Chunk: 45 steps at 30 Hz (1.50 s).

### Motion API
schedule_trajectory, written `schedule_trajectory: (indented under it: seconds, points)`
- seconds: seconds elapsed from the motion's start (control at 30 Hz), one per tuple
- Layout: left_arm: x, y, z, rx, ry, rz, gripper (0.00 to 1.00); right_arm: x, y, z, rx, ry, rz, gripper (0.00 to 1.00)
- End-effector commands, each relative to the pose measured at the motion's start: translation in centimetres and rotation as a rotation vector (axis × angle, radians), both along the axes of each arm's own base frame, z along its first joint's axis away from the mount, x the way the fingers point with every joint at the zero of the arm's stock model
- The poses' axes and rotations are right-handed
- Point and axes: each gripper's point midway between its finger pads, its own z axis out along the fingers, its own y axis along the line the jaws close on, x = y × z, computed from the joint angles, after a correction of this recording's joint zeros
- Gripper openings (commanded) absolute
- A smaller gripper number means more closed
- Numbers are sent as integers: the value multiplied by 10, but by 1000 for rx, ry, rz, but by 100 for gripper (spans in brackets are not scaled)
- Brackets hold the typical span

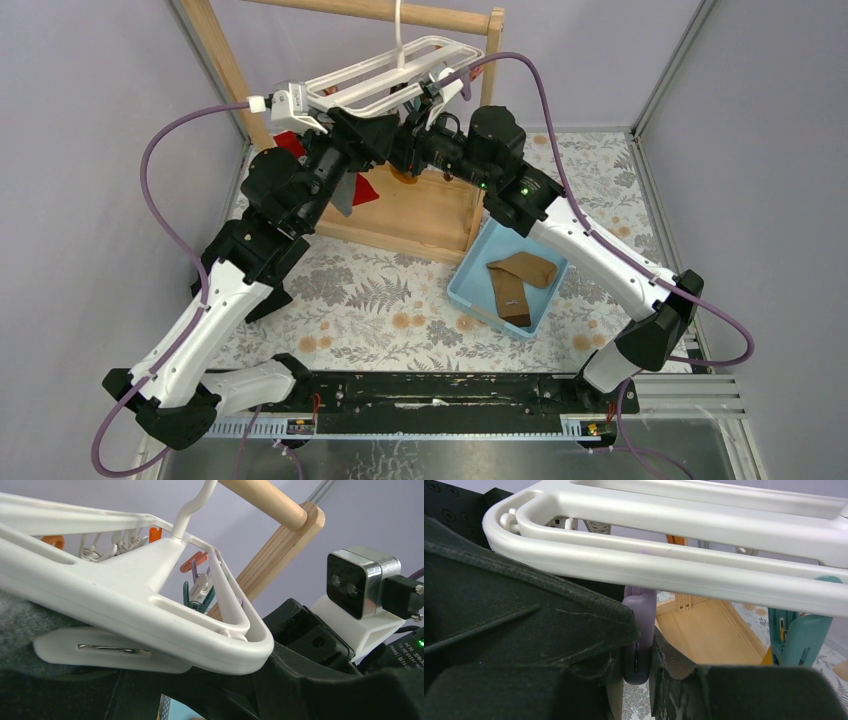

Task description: Clip the socks to the hanger

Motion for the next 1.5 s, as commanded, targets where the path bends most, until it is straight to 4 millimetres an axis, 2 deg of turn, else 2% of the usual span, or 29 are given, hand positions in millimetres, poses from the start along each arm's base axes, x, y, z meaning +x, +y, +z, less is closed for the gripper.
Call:
schedule_trajectory:
  seconds: [0.0, 0.13, 0.4, 0.6, 0.67, 0.77, 1.03, 1.3, 1.33, 1.43, 1.47]
  points:
    - [4, 2, 18, -27, -82, 7, 64, -35, 1, 30, 45, -60, 126, 0]
    - [5, 1, 19, -33, -91, 0, 65, -36, 0, 30, 42, -61, 126, 0]
    - [9, -2, 15, -38, -82, -12, 62, -39, 0, 30, 40, -62, 140, 0]
    - [13, 0, 12, -51, -73, 3, 46, -41, -1, 28, 38, -61, 147, 0]
    - [12, 1, 13, -57, -74, 5, 33, -41, -1, 28, 37, -61, 145, 0]
    - [12, 3, 12, -62, -74, 12, 22, -41, -1, 27, 36, -61, 147, 0]
    - [7, 7, 16, -73, -86, 17, 0, -40, 3, 24, 33, -55, 155, 0]
    - [6, 7, 14, -70, -90, 16, 0, -38, 1, 22, 25, -61, 139, 0]
    - [6, 8, 15, -71, -92, 18, 0, -35, 0, 21, 23, -63, 125, 5]
    - [5, 10, 17, -75, -99, 23, 0, -31, -7, 18, 8, -74, 82, 39]
    - [5, 10, 17, -76, -99, 25, 0, -31, -11, 17, 4, -77, 69, 47]
